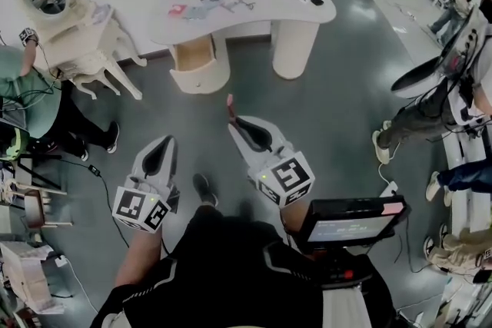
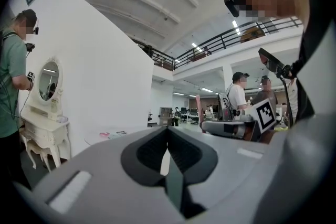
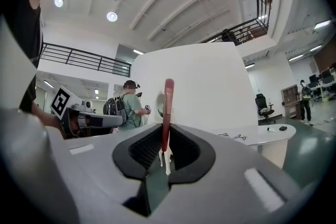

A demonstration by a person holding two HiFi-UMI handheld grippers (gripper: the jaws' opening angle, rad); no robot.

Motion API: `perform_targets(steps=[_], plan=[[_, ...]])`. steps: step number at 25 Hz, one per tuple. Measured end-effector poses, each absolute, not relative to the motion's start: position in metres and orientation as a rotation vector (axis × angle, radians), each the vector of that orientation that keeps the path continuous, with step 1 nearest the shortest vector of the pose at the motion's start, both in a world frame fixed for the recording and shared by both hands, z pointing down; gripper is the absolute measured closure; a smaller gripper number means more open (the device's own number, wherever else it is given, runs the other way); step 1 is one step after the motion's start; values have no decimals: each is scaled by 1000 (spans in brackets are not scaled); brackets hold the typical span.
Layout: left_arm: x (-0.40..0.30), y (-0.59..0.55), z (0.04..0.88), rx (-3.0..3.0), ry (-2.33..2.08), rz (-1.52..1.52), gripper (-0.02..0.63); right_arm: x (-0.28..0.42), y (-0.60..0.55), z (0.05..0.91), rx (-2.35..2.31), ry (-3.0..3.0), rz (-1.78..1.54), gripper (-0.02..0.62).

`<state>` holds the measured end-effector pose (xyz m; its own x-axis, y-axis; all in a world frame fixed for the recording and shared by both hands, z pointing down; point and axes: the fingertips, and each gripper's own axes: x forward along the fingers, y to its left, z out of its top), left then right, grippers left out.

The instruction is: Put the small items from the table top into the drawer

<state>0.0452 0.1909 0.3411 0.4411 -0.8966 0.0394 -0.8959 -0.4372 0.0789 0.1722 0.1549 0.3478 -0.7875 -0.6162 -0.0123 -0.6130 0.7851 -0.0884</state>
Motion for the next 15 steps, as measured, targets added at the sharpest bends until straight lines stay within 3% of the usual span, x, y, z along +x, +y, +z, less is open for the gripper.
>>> perform_targets(steps=[15], plan=[[-10, 99, 348, 2641, -1520, -95, 606, 116, 78, 345, -1099, 2958, -94, 551]])
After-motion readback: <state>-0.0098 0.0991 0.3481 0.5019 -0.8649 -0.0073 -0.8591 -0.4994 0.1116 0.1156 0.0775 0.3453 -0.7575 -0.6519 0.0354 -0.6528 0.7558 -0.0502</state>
